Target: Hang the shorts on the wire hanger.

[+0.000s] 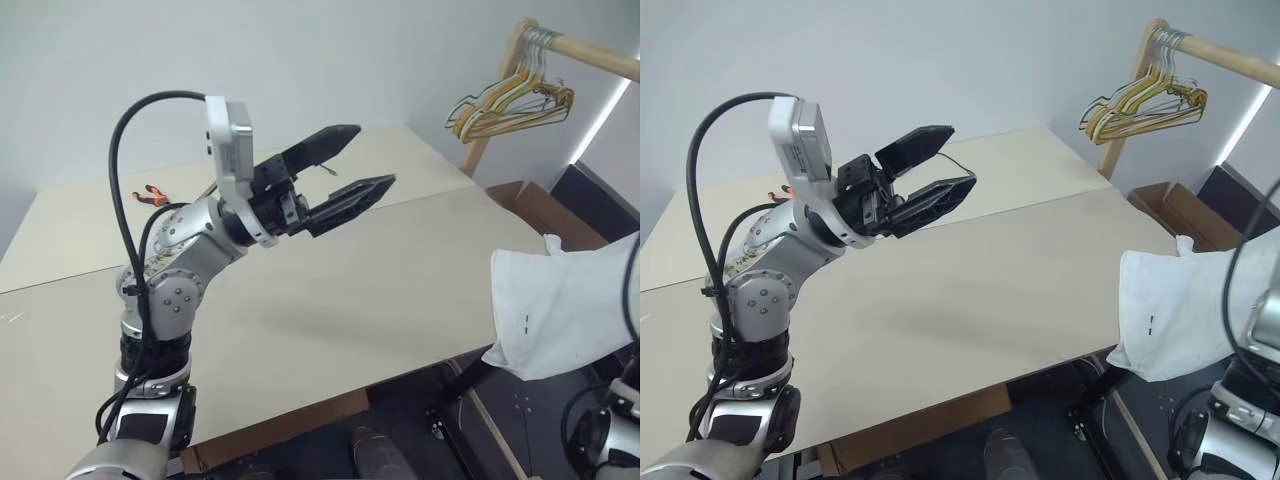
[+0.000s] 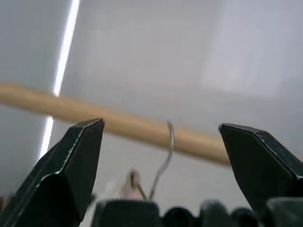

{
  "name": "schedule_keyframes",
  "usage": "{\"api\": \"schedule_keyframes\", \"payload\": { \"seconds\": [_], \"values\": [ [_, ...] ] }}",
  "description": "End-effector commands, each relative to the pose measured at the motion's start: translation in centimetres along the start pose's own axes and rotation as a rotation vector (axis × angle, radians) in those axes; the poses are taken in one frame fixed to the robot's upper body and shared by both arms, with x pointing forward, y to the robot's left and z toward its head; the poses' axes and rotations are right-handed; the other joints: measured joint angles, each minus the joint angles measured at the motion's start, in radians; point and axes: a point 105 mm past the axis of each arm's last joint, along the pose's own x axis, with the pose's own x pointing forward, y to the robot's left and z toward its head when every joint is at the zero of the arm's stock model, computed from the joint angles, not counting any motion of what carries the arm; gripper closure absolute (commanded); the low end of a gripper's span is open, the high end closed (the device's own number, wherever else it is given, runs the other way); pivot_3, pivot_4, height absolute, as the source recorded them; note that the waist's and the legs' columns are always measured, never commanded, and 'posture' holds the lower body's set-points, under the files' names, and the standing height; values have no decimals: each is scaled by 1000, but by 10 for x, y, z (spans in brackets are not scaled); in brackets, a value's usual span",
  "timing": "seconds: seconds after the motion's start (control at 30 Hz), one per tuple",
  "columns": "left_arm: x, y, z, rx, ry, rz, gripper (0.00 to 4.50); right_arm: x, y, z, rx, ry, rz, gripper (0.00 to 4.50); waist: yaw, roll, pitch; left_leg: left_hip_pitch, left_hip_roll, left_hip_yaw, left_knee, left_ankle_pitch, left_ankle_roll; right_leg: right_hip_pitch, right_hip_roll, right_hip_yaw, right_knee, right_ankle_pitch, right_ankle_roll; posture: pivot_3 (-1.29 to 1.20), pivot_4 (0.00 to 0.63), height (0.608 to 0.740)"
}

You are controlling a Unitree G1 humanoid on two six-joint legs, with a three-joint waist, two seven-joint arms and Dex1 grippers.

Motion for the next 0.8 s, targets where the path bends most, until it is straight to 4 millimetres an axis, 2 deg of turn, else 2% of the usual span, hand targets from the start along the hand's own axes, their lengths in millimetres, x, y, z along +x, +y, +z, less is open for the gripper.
{"api": "schedule_keyframes", "payload": {
  "seconds": [0.03, 0.13, 0.2, 0.3, 0.37, 0.53, 0.8],
  "values": [
    [-19, 13, 4, 180, -2, 72, 0, -37, 62, 44, 257, -178, 475, 30, -4, 0, 0, 1, 0, 0, 0, 0, 0, 1, 0, 0, 0, 0, 0, -173, 9, 740],
    [-39, 22, -5, 234, 89, 94, 0, -82, 103, 47, 350, -182, 831, 30, -4, -2, 1, 9, 1, -1, -3, 0, 1, 9, 2, -1, -2, 0, -1, -128, 5, 740],
    [-56, 24, -13, 261, 183, 94, 0, -121, 130, 47, 394, -157, 1116, 30, 3, -3, 1, 12, 1, -1, -4, 0, 1, 11, 1, -1, -2, 0, 0, -94, 9, 740],
    [-85, 12, -29, 285, 336, 40, 0, -165, 152, 52, 429, -157, 1460, 30, 11, -3, 1, 12, 1, -1, -4, -1, 1, 11, 0, -1, -3, -1, 0, -52, 13, 740],
    [-102, 5, -36, 290, 419, 36, 0, -183, 161, 57, 435, -171, 1634, 30, 23, -5, 2, 13, 1, 0, -6, -1, 1, 11, 0, -1, -3, -1, 0, -23, 25, 740],
    [-124, -6, -43, 272, 504, 83, 0, -201, 169, 70, 474, -238, 1889, 30, 83, -16, 9, 14, 2, -1, -6, -1, 1, 6, 0, -3, -2, 0, -1, 22, 41, 740],
    [-132, -18, -46, 263, 510, 207, 0, -211, 184, 68, 418, -275, 2007, 30, 194, -22, 13, 7, 2, 0, -6, -1, 1, -3, -1, -4, -2, 5, -9, 81, 56, 740]
  ]
}}
